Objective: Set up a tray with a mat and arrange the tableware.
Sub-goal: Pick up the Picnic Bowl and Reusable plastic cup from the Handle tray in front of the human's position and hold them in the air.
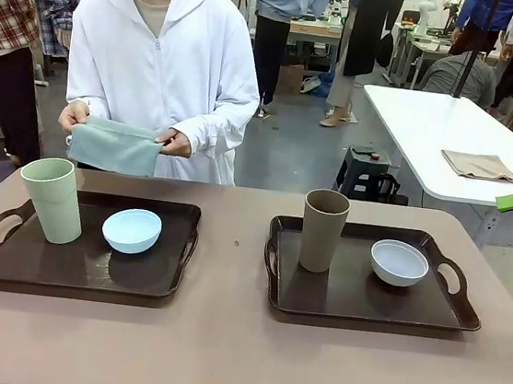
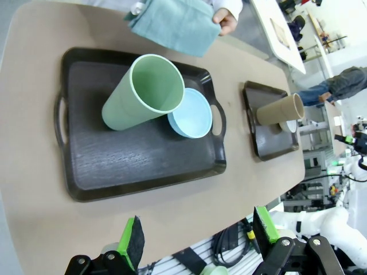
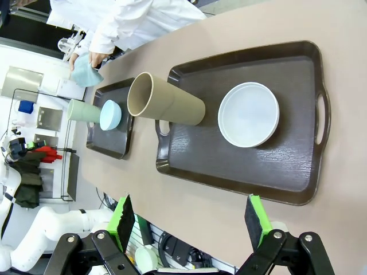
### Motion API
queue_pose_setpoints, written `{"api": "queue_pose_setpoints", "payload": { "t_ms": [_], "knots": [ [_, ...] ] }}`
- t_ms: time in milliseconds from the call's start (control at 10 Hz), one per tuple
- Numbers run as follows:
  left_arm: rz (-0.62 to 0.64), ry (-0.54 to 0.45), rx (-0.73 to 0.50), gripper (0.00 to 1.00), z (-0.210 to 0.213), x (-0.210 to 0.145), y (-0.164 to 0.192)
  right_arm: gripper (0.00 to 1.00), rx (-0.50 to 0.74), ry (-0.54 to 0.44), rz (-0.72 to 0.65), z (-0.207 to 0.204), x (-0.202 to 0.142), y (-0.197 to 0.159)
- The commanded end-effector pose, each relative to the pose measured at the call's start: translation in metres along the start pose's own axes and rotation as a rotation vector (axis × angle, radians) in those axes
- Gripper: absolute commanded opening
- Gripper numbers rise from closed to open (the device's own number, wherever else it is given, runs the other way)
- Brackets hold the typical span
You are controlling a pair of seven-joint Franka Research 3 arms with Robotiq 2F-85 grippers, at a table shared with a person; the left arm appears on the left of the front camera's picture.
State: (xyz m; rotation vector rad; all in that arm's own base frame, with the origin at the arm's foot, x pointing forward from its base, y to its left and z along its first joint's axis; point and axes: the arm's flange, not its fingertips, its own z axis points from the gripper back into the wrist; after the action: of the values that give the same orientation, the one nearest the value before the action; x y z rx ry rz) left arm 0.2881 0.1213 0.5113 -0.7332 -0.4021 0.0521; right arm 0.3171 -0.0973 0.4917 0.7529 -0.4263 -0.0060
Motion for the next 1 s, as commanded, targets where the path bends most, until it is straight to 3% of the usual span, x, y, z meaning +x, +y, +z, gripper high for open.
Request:
{"api": "queue_pose_setpoints", "payload": {
  "t_ms": [0,900],
  "knots": [
    [-0.015,-0.002,-0.016,1.0,0.0006,-0.0007,0.0013,1.0,0.025,-0.008,0.019,-0.0008,0.002,-0.002],
    [-0.015,-0.002,-0.016,1.0,0.0006,-0.0007,0.0013,1.0,0.025,-0.008,0.019,-0.0008,0.002,-0.002]
  ]
}}
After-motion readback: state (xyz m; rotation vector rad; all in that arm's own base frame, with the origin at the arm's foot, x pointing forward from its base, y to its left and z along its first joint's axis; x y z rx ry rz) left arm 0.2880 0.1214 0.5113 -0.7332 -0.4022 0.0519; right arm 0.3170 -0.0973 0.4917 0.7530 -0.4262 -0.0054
